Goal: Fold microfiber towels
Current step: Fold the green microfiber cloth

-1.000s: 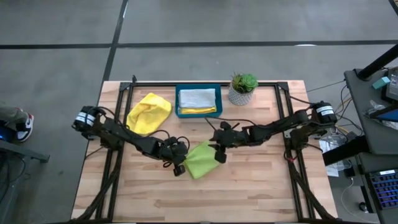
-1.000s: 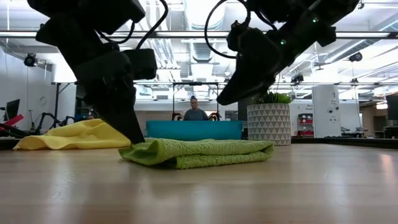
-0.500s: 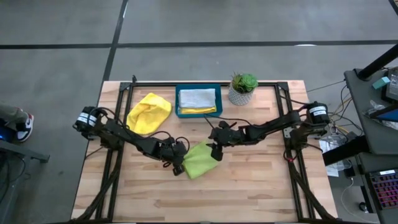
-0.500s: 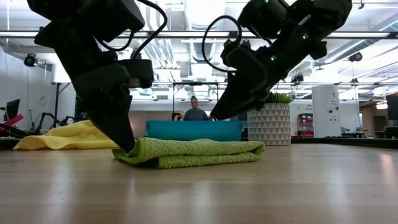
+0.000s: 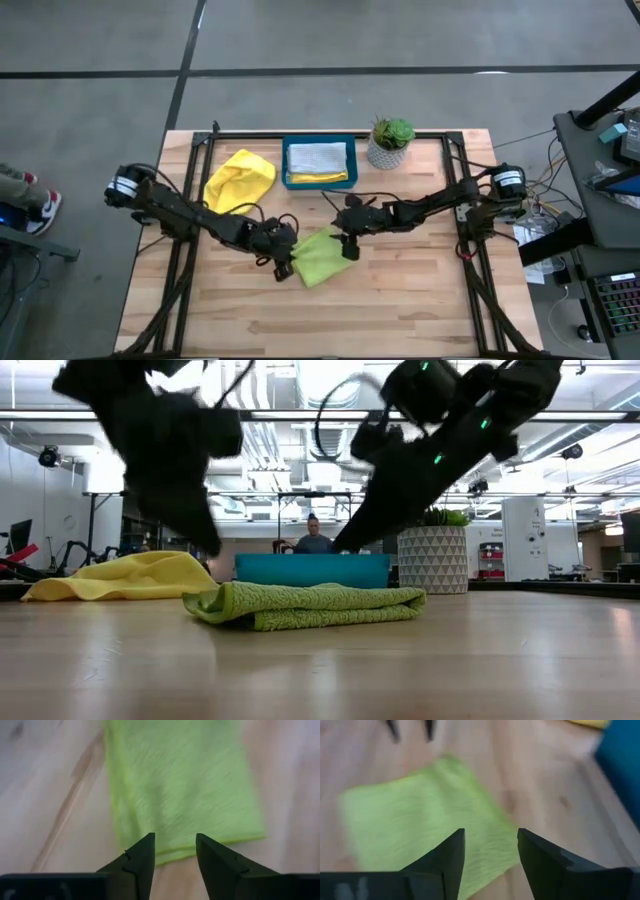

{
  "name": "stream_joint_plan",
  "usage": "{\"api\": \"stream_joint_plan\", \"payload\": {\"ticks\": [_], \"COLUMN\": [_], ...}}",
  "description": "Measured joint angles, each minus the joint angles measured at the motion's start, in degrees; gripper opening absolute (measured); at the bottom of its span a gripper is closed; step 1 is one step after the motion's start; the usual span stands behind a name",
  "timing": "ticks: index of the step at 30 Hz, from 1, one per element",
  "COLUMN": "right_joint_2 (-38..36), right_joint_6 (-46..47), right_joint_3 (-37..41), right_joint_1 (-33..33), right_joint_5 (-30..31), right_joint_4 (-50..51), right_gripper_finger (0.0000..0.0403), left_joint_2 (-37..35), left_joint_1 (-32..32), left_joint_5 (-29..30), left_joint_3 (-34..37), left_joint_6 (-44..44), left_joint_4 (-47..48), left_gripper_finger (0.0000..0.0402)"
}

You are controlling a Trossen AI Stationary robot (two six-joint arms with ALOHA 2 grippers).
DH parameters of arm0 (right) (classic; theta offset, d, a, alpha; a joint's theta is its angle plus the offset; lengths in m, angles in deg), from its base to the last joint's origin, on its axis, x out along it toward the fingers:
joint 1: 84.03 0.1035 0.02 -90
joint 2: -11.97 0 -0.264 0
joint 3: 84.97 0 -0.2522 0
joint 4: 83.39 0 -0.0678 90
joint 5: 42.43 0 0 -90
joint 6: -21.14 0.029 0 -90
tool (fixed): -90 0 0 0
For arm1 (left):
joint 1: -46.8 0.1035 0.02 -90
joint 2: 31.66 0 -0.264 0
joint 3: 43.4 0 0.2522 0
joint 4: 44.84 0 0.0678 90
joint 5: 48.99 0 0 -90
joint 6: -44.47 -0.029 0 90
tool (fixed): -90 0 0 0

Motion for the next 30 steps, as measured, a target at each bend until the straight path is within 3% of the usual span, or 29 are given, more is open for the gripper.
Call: {"api": "stream_joint_plan", "payload": {"ticks": [6, 12, 23, 30], "right_joint_2": [-4.8, -5.9, -5.2, -2.3], "right_joint_6": [-9.2, -10.2, -6.3, -5.0], "right_joint_3": [0.2, 0.5, 0.5, 0.5], "right_joint_1": [4.0, 10.1, 18.8, 19.8], "right_joint_5": [-3.7, -3.9, 6.2, 7.9], "right_joint_4": [8.4, 11.6, 11.3, 11.2], "right_gripper_finger": [0.0151, 0.0129, 0.0111, 0.0139], "left_joint_2": [1.1, 8.2, 25.8, 30.7], "left_joint_1": [-6.2, -11.2, -15.0, -15.6], "left_joint_5": [4.3, 7.1, 8.7, 13.7], "left_joint_3": [-6.1, -15.2, -29.7, -32.7], "left_joint_6": [0.0, -0.7, -1.6, -1.4], "left_joint_4": [-0.9, -0.5, 2.6, 3.0], "left_gripper_finger": [0.0102, 0.0070, 0.0018, 0.0001]}}
